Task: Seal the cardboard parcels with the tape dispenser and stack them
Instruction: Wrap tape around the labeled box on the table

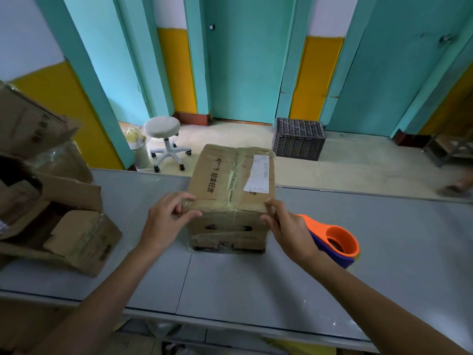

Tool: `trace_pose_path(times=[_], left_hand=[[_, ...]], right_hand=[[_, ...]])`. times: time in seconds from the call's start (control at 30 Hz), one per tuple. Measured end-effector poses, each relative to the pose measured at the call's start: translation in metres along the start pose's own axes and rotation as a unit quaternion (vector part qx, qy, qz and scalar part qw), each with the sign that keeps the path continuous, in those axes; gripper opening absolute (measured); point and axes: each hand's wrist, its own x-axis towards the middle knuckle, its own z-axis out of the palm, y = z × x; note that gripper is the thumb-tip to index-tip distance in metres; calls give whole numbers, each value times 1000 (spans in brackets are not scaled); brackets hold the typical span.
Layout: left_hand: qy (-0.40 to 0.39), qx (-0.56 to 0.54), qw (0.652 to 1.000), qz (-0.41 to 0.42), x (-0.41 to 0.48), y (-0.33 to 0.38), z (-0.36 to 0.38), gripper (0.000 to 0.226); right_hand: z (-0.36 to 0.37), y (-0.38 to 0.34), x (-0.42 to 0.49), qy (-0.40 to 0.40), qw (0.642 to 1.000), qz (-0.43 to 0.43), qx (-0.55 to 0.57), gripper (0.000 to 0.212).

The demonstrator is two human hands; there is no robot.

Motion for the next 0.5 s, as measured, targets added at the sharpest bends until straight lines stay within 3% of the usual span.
trace_pose_path(times=[0.07, 0.2, 0.37, 0.43, 0.5], left_hand=[[17, 72, 996, 56, -4, -4, 8, 42], [71, 113, 990, 38, -18, -5, 31, 48], [20, 8, 1000, 16, -35, -8, 19, 51], [-6, 22, 999, 46, -32, -12, 8, 48], [-14, 52, 996, 65, -25, -18, 3, 45]], right_hand=[[6, 5, 2, 53, 993, -78, -71, 36], [15, 3, -3, 84, 992, -49, -78, 36], [-14, 4, -9, -69, 994, 22, 78, 40], [-25, 12, -4, -129, 991, -15, 27, 35], [-26, 17, 5, -120, 989, -71, -55, 31]])
